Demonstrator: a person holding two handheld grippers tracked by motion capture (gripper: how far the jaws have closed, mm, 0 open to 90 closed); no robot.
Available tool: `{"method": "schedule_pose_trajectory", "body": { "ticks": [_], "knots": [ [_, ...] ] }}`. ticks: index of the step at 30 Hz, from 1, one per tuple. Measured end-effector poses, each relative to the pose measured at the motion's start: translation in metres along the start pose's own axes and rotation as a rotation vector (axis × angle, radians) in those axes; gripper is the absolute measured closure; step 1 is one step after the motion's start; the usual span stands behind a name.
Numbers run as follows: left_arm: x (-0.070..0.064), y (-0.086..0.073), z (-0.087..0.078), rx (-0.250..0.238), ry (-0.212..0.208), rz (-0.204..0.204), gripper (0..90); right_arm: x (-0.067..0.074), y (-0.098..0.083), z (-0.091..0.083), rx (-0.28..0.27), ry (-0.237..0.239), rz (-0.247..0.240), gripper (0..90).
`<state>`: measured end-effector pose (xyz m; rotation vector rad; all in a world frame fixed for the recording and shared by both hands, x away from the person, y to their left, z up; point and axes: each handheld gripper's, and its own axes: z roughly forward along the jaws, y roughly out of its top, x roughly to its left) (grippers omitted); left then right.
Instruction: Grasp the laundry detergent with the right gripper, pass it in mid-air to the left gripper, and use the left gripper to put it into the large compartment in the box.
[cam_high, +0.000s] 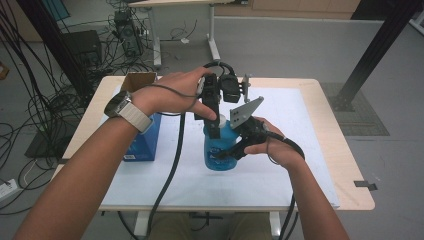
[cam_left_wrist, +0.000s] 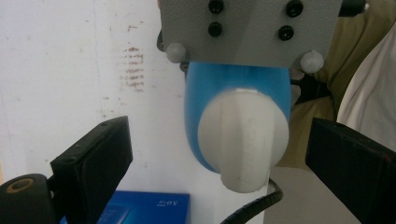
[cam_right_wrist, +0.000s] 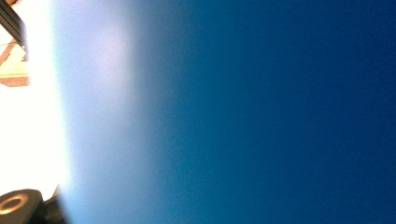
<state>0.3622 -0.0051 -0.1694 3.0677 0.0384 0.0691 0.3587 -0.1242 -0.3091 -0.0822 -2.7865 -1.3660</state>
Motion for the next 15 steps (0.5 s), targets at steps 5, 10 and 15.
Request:
{"method": "schedule_pose_trajectory", "body": {
  "ticks": [5, 10, 15],
  "knots": [
    [-0.0005, 0.0003, -0.0001, 0.0, 0.0, 0.0, 7.8, 0.0004, 0.0004, 0.0, 0.001, -0.001, -0.003, 43.6],
    [-0.0006, -0.0002, -0.0003, -0.003, 0.002, 0.0, 7.8, 0.0007, 0.0008, 0.0001, 0.0, 0.0, -0.004, 43.6],
    [-0.0006, -0.001, -0.0005, -0.004, 0.002, -0.003, 7.8, 0.0009, 0.0006, -0.0006, -0.002, -0.001, -0.005, 43.6]
  ]
}}
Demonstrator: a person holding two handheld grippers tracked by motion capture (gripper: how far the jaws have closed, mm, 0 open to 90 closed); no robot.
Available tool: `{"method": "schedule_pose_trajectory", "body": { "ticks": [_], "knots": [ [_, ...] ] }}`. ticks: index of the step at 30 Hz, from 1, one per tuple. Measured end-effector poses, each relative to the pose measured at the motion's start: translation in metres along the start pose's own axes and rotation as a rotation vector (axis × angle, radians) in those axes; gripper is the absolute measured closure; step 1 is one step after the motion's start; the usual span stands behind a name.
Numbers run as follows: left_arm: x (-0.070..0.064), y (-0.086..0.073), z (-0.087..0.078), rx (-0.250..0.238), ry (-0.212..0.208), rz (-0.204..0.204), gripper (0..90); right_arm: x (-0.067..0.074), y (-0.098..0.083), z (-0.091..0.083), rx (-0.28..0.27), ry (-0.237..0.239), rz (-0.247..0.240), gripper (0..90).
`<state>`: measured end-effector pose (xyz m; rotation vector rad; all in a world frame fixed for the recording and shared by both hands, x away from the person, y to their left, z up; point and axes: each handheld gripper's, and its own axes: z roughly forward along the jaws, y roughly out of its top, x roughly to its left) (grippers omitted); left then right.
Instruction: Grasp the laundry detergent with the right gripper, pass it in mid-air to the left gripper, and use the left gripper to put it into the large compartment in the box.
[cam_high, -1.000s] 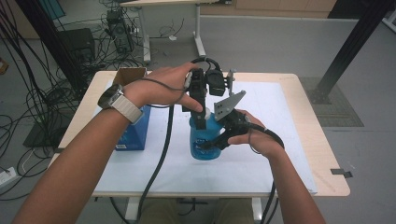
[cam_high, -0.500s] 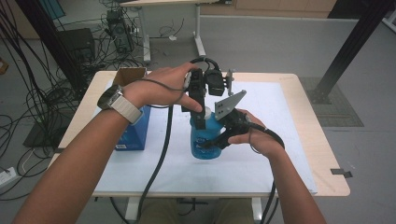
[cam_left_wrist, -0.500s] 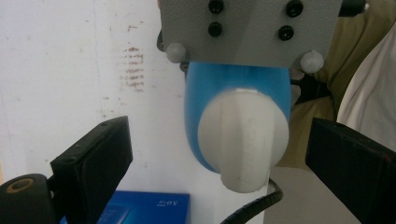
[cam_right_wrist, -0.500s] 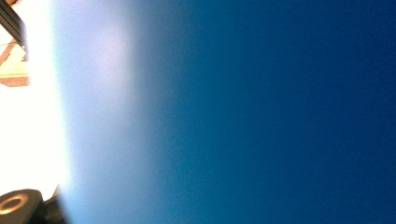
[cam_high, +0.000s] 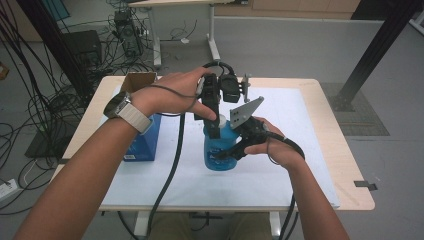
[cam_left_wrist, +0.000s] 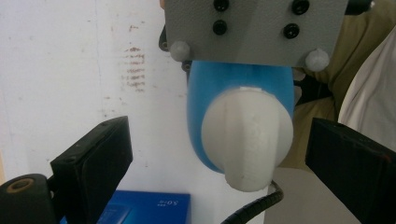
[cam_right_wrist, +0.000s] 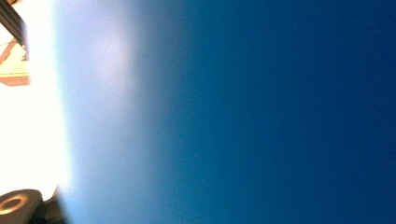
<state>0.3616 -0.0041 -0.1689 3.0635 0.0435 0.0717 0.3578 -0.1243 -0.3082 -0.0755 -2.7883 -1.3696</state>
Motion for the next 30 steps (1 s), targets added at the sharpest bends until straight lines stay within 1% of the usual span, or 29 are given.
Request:
{"method": "schedule_pose_trajectory", "body": {
  "ticks": [30],
  "knots": [
    [-0.0006, -0.0034, -0.0005, -0.007, 0.001, -0.002, 7.8, 0.0004, 0.0002, -0.0005, 0.007, -0.001, -0.005, 43.6]
  ]
}}
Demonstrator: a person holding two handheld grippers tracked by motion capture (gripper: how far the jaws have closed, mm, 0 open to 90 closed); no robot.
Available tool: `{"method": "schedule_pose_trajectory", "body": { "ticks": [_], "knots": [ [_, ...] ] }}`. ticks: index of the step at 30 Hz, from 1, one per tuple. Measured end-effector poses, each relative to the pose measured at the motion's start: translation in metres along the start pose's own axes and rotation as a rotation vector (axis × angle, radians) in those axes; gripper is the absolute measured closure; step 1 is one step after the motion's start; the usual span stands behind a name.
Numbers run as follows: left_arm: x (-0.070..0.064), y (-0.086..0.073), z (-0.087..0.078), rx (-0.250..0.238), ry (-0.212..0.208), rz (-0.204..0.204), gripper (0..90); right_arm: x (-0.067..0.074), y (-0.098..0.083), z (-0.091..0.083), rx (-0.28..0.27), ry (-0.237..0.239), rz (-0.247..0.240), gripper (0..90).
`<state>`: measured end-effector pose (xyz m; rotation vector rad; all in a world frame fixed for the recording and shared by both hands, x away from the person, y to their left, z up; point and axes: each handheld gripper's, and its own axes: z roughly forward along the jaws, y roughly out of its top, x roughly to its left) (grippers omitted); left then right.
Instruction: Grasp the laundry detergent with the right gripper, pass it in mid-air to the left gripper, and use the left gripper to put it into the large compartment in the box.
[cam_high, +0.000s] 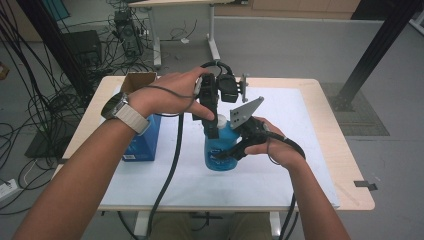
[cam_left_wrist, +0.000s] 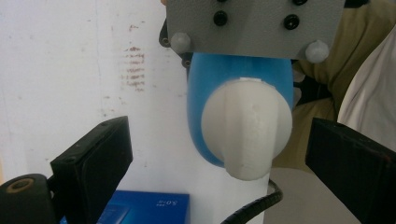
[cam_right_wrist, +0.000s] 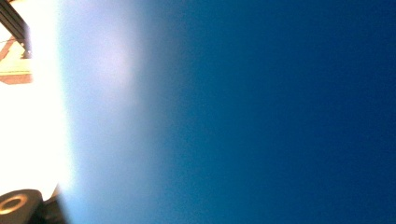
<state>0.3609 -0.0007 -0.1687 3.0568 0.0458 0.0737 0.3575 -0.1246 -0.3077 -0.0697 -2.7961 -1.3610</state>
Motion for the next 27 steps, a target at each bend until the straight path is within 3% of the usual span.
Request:
{"method": "schedule_pose_trajectory", "body": {
  "ticks": [27],
  "knots": [
    [0.0007, -0.0021, 0.0008, 0.003, 0.0, -0.003, 7.8, -0.0009, 0.0008, -0.0003, -0.002, -0.009, 0.001, 43.5]
  ]
}}
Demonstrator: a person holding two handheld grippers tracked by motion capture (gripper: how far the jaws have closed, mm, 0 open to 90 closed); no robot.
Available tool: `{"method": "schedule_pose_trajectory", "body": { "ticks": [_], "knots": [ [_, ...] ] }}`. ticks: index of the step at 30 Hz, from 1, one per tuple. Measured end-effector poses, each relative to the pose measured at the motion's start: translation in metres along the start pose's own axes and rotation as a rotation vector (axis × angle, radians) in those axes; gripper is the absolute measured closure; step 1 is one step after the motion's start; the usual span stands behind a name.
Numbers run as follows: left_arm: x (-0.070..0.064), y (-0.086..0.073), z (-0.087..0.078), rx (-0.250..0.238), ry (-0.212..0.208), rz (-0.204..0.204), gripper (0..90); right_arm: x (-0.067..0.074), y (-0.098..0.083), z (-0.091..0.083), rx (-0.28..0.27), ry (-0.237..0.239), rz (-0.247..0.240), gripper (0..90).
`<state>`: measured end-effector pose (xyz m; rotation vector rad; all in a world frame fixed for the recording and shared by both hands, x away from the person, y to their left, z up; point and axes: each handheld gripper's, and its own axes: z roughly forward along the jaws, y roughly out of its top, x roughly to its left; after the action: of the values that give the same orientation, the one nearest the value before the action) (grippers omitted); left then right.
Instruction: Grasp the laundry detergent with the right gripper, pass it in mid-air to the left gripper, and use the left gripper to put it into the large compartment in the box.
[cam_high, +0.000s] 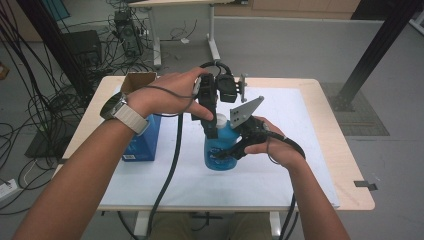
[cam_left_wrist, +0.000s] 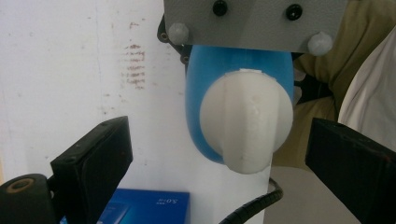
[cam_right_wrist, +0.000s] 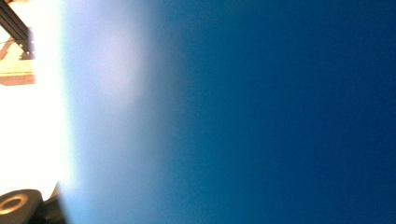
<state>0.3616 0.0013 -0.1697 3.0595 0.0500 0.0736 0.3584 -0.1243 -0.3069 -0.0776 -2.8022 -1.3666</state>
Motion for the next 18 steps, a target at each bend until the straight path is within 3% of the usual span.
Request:
{"method": "schedule_pose_trajectory", "body": {
  "ticks": [18],
  "knots": [
    [0.0003, 0.0, -0.0001, -0.001, -0.001, 0.002, 7.9, -0.001, -0.0006, -0.0001, 0.003, 0.002, 0.007, 43.5]
  ]
}}
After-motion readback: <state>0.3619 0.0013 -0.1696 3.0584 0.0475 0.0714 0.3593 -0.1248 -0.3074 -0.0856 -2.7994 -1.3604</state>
